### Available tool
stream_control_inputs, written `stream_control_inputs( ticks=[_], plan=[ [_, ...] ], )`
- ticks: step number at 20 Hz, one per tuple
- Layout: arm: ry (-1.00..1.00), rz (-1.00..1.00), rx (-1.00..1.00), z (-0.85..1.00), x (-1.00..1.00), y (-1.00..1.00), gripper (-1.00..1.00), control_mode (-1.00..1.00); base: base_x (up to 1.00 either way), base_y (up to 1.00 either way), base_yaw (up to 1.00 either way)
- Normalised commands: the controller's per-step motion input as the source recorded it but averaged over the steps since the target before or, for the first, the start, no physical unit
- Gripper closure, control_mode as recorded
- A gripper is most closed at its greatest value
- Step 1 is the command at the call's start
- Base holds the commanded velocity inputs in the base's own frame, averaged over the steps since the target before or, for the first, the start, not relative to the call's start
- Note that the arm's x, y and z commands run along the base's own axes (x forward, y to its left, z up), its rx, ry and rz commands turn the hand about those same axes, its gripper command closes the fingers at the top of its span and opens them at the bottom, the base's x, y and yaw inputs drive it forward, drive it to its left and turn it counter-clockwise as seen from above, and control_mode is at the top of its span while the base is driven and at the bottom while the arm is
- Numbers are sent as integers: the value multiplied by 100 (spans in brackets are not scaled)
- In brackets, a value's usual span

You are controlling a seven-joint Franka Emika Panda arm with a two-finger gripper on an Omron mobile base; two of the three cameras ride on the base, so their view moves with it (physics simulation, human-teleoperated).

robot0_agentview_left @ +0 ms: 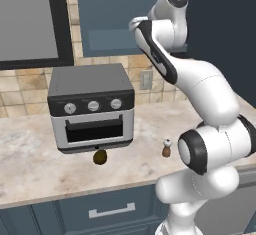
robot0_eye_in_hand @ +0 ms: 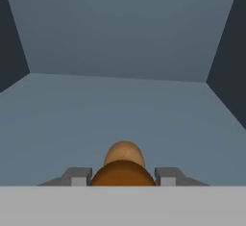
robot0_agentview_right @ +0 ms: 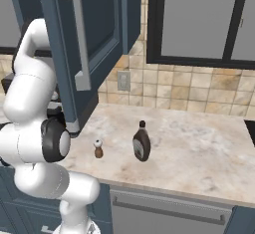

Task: There are various items on the counter. Only move the condiments/shakers into the cabinet.

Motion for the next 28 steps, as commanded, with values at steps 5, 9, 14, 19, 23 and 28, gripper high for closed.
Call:
stream_control_inputs(
  ticks=[5,9,14,19,23,28],
  plan=[
    [0,0,-2,-10,20,-1,100,-100,0,0,0],
    [0,0,-4,-19,21,-1,-100,-100,0,0,0],
    [-1,0,-3,-19,25,-8,-100,-100,0,0,0],
    [0,0,-2,-14,34,-9,-100,-100,0,0,0],
    [0,0,-5,-13,50,-4,-100,-100,0,0,0],
    [0,0,-2,-10,36,0,-100,-100,0,0,0]
  ],
)
